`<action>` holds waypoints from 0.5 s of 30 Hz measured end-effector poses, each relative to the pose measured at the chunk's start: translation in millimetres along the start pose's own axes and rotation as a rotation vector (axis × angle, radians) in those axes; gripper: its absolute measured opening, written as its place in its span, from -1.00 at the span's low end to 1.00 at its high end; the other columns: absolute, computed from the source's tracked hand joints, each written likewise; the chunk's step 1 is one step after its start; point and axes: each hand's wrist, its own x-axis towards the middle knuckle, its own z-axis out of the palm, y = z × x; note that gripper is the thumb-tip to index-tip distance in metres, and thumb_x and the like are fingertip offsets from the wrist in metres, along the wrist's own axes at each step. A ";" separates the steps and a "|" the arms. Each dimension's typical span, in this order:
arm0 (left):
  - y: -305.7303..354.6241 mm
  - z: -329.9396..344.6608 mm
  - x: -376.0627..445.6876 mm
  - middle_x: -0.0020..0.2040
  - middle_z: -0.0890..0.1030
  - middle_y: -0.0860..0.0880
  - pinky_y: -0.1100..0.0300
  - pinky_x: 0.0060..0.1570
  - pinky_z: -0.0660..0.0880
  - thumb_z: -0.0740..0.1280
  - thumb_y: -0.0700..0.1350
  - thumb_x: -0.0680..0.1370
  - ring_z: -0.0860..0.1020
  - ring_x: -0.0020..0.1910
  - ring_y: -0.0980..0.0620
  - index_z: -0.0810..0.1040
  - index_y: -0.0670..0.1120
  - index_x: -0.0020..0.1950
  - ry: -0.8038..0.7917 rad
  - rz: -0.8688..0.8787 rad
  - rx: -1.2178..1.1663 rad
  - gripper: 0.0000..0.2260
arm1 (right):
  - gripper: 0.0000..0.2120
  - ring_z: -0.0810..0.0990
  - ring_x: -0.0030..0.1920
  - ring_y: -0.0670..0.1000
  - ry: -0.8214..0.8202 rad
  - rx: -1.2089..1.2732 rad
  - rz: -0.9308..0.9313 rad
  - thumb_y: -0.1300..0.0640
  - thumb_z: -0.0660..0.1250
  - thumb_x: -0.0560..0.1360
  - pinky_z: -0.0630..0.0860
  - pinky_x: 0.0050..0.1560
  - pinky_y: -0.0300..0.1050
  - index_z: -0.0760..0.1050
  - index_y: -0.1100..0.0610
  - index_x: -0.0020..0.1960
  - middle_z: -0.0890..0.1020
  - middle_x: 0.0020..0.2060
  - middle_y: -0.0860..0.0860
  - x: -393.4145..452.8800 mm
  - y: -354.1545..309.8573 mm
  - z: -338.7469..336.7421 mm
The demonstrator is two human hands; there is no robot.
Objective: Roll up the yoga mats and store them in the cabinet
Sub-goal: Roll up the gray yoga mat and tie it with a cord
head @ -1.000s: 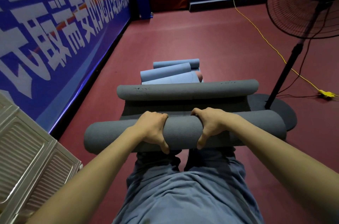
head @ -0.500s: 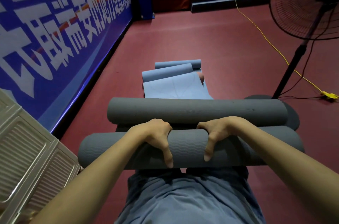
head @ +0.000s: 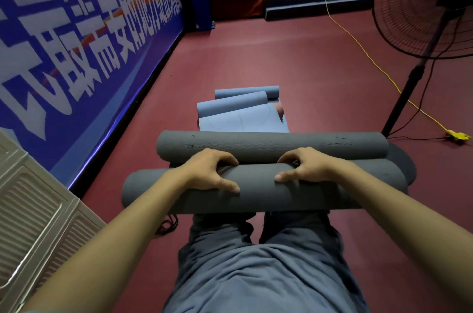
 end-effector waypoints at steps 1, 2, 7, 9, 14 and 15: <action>0.8 -3.1 0.3 0.23 0.65 0.18 0.02 0.27 0.51 0.53 0.42 0.24 0.57 0.22 0.14 0.60 0.12 0.35 -0.012 -0.012 0.061 -0.25 | -0.18 0.58 0.23 -0.05 -0.004 -0.012 0.004 -0.51 0.43 0.27 0.49 0.31 -0.06 0.55 -0.07 0.38 0.62 0.25 -0.10 -0.4 -0.1 -0.3; 4.3 -5.6 0.6 0.24 0.66 0.14 0.00 0.26 0.51 0.50 0.44 0.26 0.58 0.23 0.07 0.60 0.10 0.37 -0.040 -0.026 0.126 -0.24 | -0.22 0.56 0.26 -0.03 -0.022 -0.027 0.010 -0.47 0.42 0.34 0.47 0.32 -0.06 0.52 -0.05 0.42 0.61 0.29 -0.08 -0.7 -1.3 -0.1; 35.2 -1.7 1.3 0.12 0.63 0.05 -0.02 0.08 0.56 0.48 0.55 0.08 0.59 0.08 -0.06 0.54 0.05 0.22 -0.178 -0.075 0.394 -0.13 | -0.26 0.45 0.44 0.07 -0.066 -0.135 0.061 -0.39 0.26 0.54 0.36 0.44 0.00 0.34 0.00 0.57 0.49 0.46 0.01 -0.5 -12.1 2.0; 38.0 5.1 1.7 0.14 0.62 0.03 -0.02 0.10 0.56 0.51 0.55 0.00 0.59 0.09 -0.07 0.48 0.02 0.19 -0.191 -0.093 0.444 -0.06 | -0.15 0.44 0.45 0.09 -0.087 -0.164 0.063 -0.47 0.25 0.48 0.36 0.45 0.04 0.28 0.00 0.60 0.45 0.49 0.01 -1.9 -12.5 3.3; 38.7 19.2 3.7 0.49 0.42 -0.12 0.00 0.41 0.41 0.63 0.43 0.03 0.45 0.41 -0.15 0.11 -0.19 0.61 -0.181 -0.114 0.500 0.37 | 0.31 0.37 0.49 0.07 -0.121 -0.363 0.026 -0.56 0.50 0.08 0.31 0.50 0.10 0.11 -0.02 0.64 0.34 0.55 -0.06 -3.1 -16.6 5.0; 38.8 21.2 4.7 0.53 0.38 -0.13 0.00 0.45 0.37 0.63 0.43 0.04 0.41 0.45 -0.15 0.01 -0.19 0.65 -0.178 -0.119 0.505 0.43 | 0.34 0.34 0.51 0.07 -0.120 -0.367 0.028 -0.54 0.53 0.07 0.29 0.51 0.11 0.07 -0.01 0.65 0.31 0.56 -0.06 -2.3 -17.1 4.7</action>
